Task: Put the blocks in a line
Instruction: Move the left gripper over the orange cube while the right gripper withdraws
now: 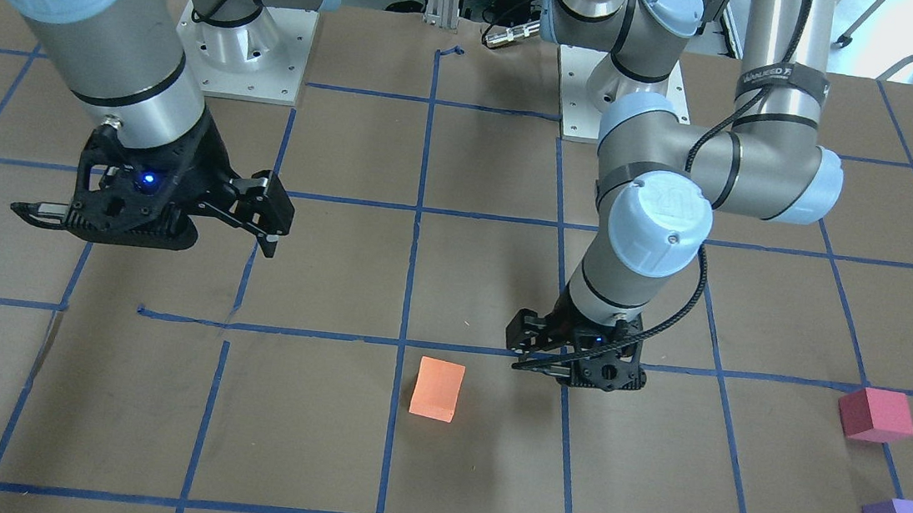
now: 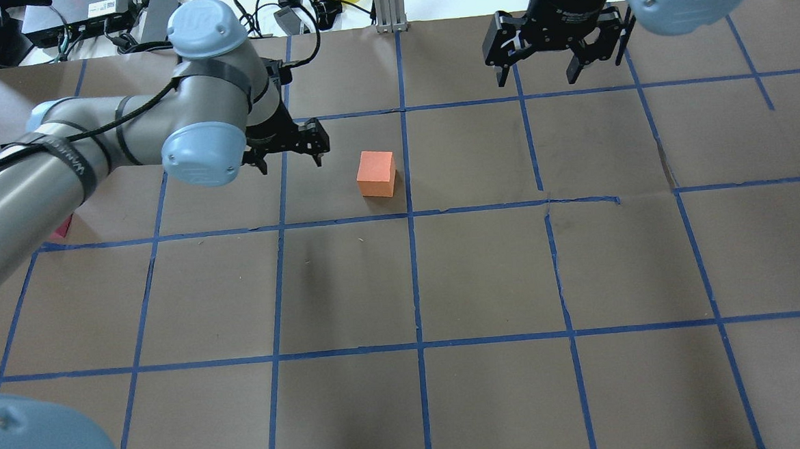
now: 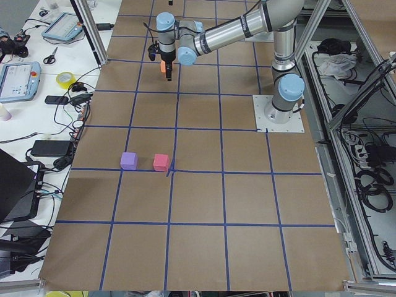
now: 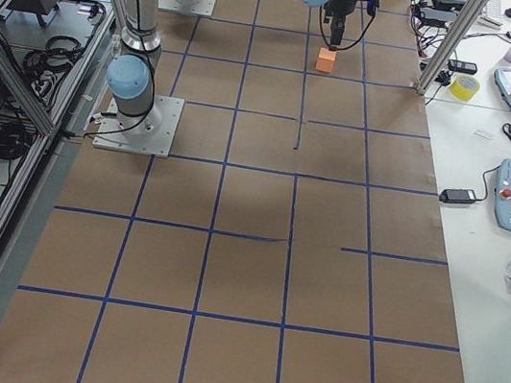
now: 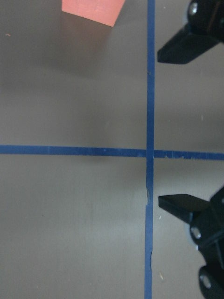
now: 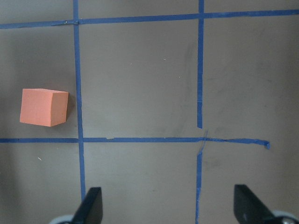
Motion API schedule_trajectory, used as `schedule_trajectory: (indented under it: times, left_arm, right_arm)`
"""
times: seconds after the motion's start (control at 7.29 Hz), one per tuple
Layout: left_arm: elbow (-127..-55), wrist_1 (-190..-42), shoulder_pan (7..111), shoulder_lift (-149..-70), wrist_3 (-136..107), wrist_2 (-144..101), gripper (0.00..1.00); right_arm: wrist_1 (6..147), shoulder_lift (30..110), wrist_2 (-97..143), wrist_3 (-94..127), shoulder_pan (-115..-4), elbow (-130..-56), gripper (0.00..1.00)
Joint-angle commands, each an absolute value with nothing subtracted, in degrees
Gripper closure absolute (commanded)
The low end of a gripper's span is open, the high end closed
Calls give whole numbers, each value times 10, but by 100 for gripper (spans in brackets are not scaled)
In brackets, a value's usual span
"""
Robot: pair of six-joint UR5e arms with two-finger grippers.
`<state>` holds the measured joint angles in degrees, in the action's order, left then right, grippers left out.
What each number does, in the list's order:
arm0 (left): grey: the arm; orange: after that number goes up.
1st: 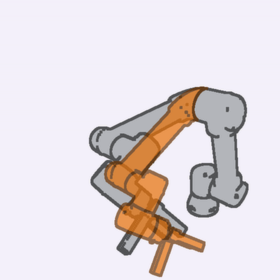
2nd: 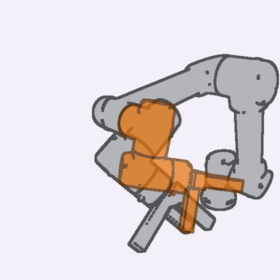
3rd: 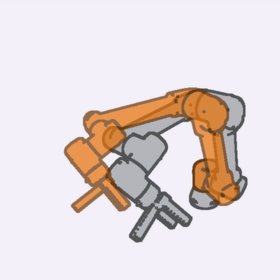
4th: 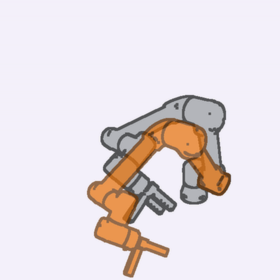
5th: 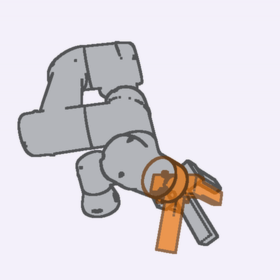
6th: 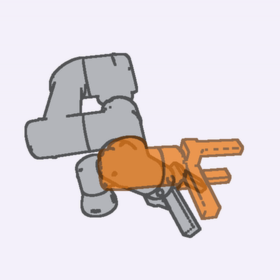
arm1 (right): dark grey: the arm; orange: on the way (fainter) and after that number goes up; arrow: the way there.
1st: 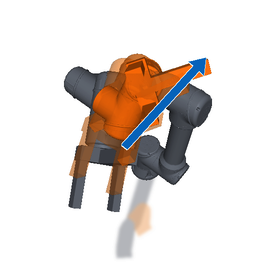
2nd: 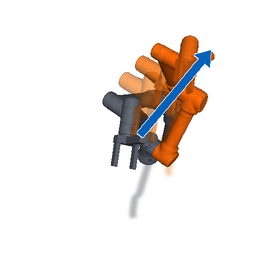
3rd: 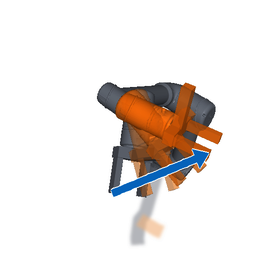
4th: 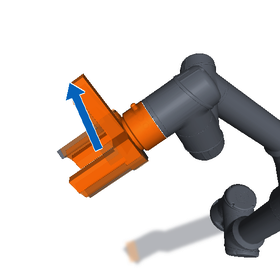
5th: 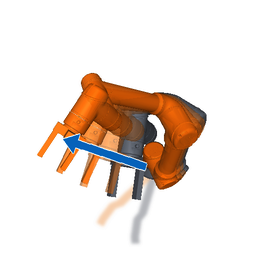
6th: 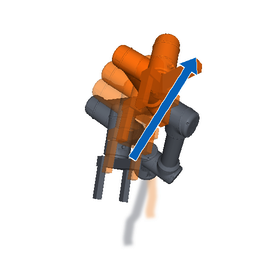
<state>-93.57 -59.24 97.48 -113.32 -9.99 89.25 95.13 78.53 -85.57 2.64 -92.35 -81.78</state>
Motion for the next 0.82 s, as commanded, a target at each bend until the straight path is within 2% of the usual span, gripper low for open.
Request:
schedule_trajectory:
  times: [0.0,0.27,0.69]
  left_arm:
    - [-870,-578,1057,-1194,-135,895,0]
    - [-874,-546,1059,-1221,-69,903,0]
    - [-868,-548,1060,-1242,-46,926,0]
  right_arm:
    - [935,807,-858,-12,-895,-850,0]
    - [937,819,-858,-10,-893,-879,0]
    - [932,845,-867,-4,-896,-882,0]
